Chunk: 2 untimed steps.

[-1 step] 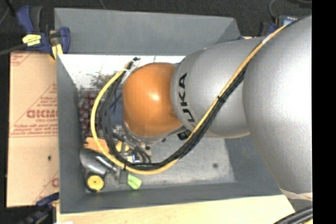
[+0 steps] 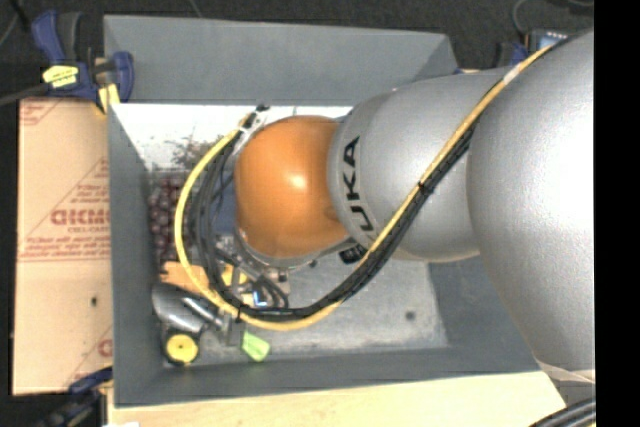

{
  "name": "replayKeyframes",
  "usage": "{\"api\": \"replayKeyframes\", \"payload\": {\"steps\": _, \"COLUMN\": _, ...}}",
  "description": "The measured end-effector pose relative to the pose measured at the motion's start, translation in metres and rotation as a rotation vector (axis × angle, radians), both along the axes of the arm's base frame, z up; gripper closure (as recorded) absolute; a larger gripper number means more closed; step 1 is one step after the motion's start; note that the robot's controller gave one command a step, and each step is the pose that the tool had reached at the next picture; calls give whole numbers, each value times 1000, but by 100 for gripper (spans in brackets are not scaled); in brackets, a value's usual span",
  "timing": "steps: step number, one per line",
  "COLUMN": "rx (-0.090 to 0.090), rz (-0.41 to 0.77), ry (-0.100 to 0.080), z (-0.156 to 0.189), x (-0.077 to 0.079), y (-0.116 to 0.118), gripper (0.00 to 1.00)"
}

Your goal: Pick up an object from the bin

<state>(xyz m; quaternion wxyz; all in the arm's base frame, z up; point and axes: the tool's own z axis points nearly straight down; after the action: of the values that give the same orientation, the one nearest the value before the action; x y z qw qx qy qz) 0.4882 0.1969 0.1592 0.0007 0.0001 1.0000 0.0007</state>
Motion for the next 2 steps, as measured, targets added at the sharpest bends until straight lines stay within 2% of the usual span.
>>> {"api": "replayKeyframes", "payload": {"steps": 1, "rx": 4, "rz": -59, "ry": -6, "z": -53, "x": 39, "y": 27, "gripper": 0}}
{"api": "replayKeyframes", "payload": {"steps": 2, "rx": -1, "rz": 34, "ry": 3, "z": -85, "x": 47, "y": 27, "gripper": 0}}
